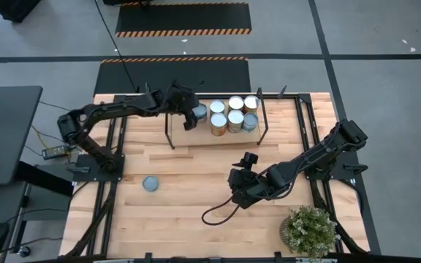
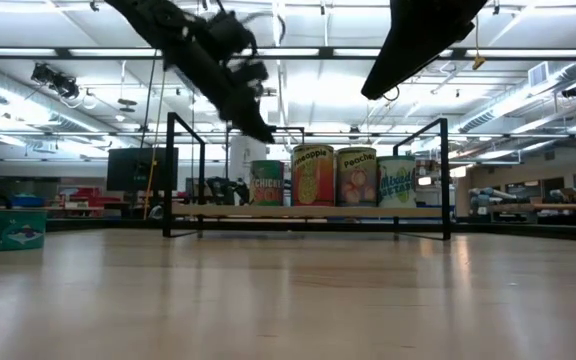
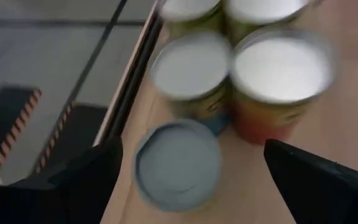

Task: Pick and place cans onto a shelf
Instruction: Put the canned tuna on the shelf

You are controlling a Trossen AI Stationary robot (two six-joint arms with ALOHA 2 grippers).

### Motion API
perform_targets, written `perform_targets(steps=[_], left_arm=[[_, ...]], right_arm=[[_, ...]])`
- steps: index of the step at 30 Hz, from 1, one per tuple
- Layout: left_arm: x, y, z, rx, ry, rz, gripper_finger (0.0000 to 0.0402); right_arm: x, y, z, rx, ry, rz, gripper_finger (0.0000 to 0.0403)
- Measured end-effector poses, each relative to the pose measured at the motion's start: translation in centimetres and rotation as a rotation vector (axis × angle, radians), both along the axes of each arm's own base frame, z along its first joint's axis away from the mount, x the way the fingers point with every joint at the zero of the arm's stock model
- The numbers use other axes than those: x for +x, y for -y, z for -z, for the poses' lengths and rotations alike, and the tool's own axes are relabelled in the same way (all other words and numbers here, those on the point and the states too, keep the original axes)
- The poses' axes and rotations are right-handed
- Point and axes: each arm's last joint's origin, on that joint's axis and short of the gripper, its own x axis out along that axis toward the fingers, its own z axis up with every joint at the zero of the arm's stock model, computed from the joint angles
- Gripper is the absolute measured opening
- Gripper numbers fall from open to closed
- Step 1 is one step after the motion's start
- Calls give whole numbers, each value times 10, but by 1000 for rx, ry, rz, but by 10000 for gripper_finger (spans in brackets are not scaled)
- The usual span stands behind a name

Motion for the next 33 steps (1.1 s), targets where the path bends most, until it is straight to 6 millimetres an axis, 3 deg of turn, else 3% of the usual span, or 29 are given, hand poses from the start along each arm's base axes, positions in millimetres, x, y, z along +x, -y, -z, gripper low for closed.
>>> perform_targets(steps=[4, 9, 18, 24, 30, 33], left_arm=[[-7, 34, -23, 41, -15, 112, 398], [-16, 93, -39, 9, -77, 284, 398], [-35, 184, -34, -376, -234, 407, 398], [-49, 231, -23, -554, -394, 307, 398], [-76, 259, -9, -414, -550, 27, 398], [-90, 269, 6, -424, -592, -67, 393]], right_arm=[[0, 0, 0, -2, -1, 0, 299], [-1, -4, 0, -12, 8, -8, 299], [0, -12, -1, -44, 26, -73, 299], [1, -12, -2, -72, 13, -111, 299], [4, -14, -3, -99, 10, -163, 299], [4, -14, -3, -110, 5, -184, 299]])
